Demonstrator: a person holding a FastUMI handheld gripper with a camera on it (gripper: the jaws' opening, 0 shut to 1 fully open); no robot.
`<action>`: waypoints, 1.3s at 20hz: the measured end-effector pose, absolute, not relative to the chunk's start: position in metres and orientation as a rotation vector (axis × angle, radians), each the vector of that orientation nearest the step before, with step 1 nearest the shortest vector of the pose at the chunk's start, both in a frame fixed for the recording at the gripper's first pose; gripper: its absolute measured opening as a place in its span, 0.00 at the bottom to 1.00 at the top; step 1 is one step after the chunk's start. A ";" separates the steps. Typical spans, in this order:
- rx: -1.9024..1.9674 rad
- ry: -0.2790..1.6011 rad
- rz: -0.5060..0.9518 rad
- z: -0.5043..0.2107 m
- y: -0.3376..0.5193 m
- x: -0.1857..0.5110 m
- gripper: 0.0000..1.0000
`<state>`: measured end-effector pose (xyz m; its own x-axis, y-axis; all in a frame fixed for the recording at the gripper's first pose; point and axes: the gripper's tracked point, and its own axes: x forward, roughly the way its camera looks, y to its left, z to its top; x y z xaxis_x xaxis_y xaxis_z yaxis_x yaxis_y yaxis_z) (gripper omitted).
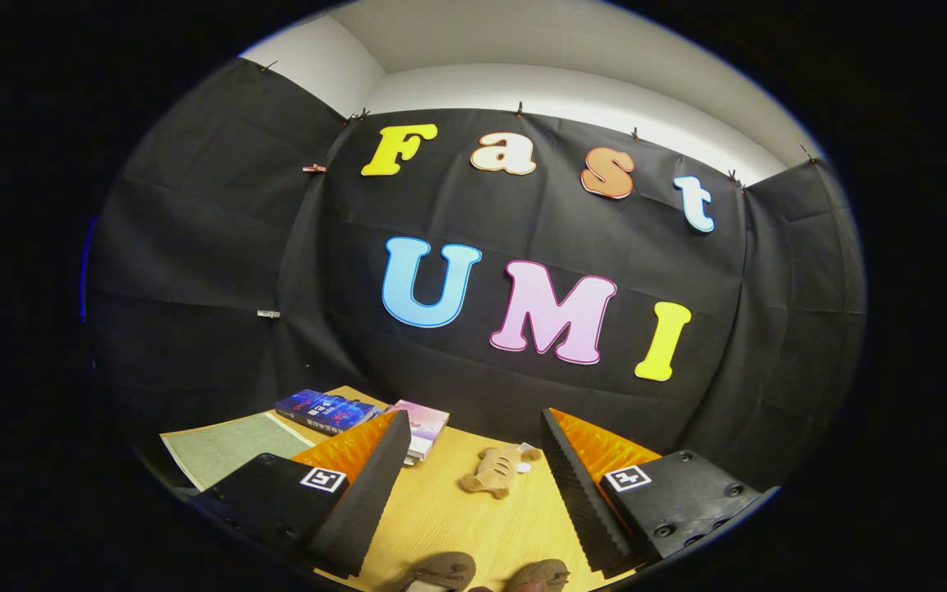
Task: Open the storage box then place both shoes into the box .Put the left shoe in first, then the right shoe, with the right side of both shoes facing outward in a uniform manner.
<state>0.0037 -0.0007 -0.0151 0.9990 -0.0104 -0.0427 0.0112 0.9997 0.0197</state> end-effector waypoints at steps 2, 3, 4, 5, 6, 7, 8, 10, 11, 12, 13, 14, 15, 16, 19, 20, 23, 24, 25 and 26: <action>0.021 0.044 -0.014 -0.016 -0.001 0.004 0.98; 0.020 0.044 -0.015 -0.015 -0.001 0.004 0.98; 0.019 0.046 -0.017 -0.016 -0.001 0.004 0.98; 0.020 0.047 -0.016 -0.016 0.000 0.005 0.98; 0.021 0.049 -0.017 -0.017 0.000 0.005 0.98; 0.022 0.050 -0.015 -0.017 0.000 0.005 0.98; 0.022 0.049 -0.015 -0.018 0.001 0.005 0.98; 0.020 0.048 -0.015 -0.017 0.001 0.005 0.98; 0.020 0.049 -0.014 -0.017 0.001 0.006 0.98; 0.019 0.048 -0.013 -0.017 0.002 0.005 0.98; 0.017 0.047 -0.012 -0.017 0.002 0.005 0.98; 0.017 0.047 -0.008 -0.017 0.003 0.005 0.98; 0.022 0.049 0.003 -0.019 0.006 0.005 0.98; 0.043 0.056 0.030 -0.020 0.012 0.006 0.98; 0.166 0.119 0.182 -0.030 0.045 0.004 0.98; 0.223 0.146 0.253 -0.033 0.060 0.001 0.98; 0.380 0.204 0.446 -0.040 0.099 -0.007 0.98; 0.424 0.216 0.495 -0.042 0.107 -0.009 0.98; 0.468 0.239 0.547 -0.045 0.118 -0.012 0.98; 0.521 0.281 0.605 -0.051 0.129 -0.017 0.98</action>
